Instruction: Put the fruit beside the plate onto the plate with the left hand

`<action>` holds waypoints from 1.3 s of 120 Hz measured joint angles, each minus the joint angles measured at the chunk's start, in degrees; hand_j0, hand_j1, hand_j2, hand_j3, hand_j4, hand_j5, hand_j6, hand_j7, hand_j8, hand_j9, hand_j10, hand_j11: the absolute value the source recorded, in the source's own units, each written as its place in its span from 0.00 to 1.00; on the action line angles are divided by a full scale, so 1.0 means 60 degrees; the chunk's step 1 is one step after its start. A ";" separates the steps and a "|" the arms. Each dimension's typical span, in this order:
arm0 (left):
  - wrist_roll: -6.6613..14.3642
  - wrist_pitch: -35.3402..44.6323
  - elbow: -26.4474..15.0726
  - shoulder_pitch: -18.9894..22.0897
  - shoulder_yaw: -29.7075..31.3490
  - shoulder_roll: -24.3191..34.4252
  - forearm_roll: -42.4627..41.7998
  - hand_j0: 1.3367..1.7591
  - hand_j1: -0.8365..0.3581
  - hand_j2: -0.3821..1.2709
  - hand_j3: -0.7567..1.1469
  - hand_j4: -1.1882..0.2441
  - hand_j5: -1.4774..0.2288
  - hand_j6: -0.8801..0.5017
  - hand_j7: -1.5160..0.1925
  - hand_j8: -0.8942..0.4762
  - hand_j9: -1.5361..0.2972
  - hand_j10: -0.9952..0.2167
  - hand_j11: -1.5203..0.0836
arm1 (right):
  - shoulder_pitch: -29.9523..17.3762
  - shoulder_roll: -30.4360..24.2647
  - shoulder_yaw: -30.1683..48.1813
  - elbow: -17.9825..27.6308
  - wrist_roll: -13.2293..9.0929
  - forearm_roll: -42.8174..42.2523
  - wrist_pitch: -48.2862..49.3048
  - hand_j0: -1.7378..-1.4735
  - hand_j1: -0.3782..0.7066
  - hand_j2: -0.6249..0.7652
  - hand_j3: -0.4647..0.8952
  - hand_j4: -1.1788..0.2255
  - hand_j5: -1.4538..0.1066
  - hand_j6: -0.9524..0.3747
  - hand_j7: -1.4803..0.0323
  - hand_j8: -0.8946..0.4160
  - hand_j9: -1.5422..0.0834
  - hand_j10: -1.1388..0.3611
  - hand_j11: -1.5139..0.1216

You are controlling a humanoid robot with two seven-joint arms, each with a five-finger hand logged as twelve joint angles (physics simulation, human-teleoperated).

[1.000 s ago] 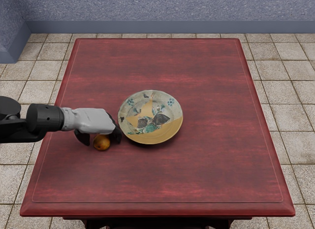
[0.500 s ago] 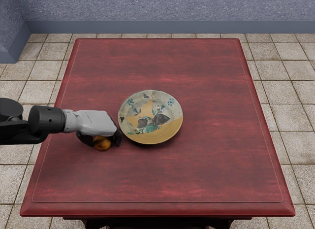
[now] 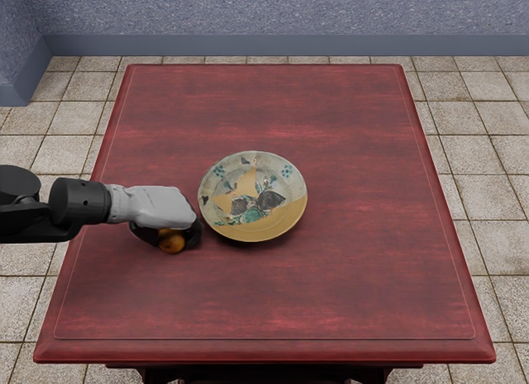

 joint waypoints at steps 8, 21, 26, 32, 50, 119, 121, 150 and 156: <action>-0.0003 -0.0003 0.0002 0.0001 -0.0005 -0.0002 -0.0007 0.75 0.43 0.35 0.40 0.40 0.38 0.27 0.41 0.30 0.39 0.41 0.43 | 0.0001 0.0000 0.0001 0.0000 0.0000 0.0000 0.0000 0.30 0.05 0.45 0.34 0.82 0.91 0.70 0.96 0.66 0.93 0.74 0.91; -0.0003 -0.0015 0.0003 0.0001 -0.0007 -0.0002 -0.0013 0.75 0.43 0.36 0.40 0.40 0.36 0.29 0.38 0.32 0.37 0.43 0.41 | -0.0002 0.0000 0.0002 0.0000 0.0000 0.0000 0.0000 0.30 0.05 0.45 0.34 0.82 0.91 0.70 0.96 0.66 0.93 0.74 0.91; -0.0004 -0.0018 0.0005 0.0008 -0.0004 0.0002 -0.0017 0.75 0.43 0.35 0.40 0.41 0.34 0.30 0.37 0.32 0.36 0.44 0.40 | -0.0002 0.0000 0.0002 0.0000 0.0000 0.0000 0.0000 0.30 0.05 0.45 0.34 0.82 0.91 0.70 0.96 0.66 0.93 0.74 0.91; -0.0004 -0.0009 0.0007 0.0036 -0.0006 0.0000 -0.0027 0.75 0.43 0.34 0.40 0.41 0.34 0.30 0.36 0.33 0.35 0.44 0.38 | -0.0002 0.0000 0.0002 0.0000 0.0000 0.0000 0.0000 0.30 0.05 0.45 0.34 0.82 0.91 0.70 0.96 0.66 0.93 0.74 0.91; -0.0004 -0.0011 0.0011 0.0060 -0.0008 -0.0025 -0.0036 0.74 0.46 0.31 0.40 0.40 0.31 0.30 0.33 0.33 0.31 0.46 0.33 | -0.0007 0.0000 0.0002 0.0000 0.0000 0.0000 0.0000 0.30 0.05 0.45 0.34 0.82 0.91 0.70 0.96 0.66 0.93 0.74 0.91; -0.0010 -0.0085 -0.0007 -0.0230 -0.0103 0.0242 -0.0452 0.74 0.36 0.48 0.40 0.48 0.20 0.35 0.26 0.36 0.25 0.39 0.27 | -0.0003 0.0000 0.0002 0.0000 0.0000 0.0000 0.0000 0.30 0.05 0.45 0.34 0.82 0.91 0.70 0.96 0.66 0.93 0.74 0.91; -0.0009 -0.0083 -0.0008 -0.0263 -0.0106 0.0262 -0.0471 0.74 0.36 0.49 0.40 0.47 0.20 0.35 0.26 0.36 0.25 0.37 0.27 | -0.0002 0.0000 0.0002 0.0000 0.0000 0.0000 0.0000 0.30 0.05 0.45 0.34 0.82 0.91 0.70 0.96 0.66 0.93 0.74 0.91; -0.0005 -0.0099 -0.0047 -0.0668 -0.0117 0.0703 -0.0749 0.75 0.36 0.52 0.40 0.46 0.21 0.36 0.26 0.33 0.26 0.25 0.28 | -0.0005 0.0000 0.0002 0.0000 0.0000 0.0000 0.0000 0.30 0.05 0.45 0.34 0.82 0.91 0.70 0.96 0.66 0.93 0.74 0.91; -0.0005 -0.0125 -0.0060 -0.0824 -0.0118 0.0796 -0.0866 0.75 0.36 0.51 0.40 0.46 0.21 0.35 0.26 0.33 0.26 0.23 0.28 | -0.0005 0.0000 0.0002 0.0000 0.0000 0.0000 0.0000 0.30 0.05 0.45 0.34 0.82 0.91 0.70 0.96 0.66 0.93 0.74 0.91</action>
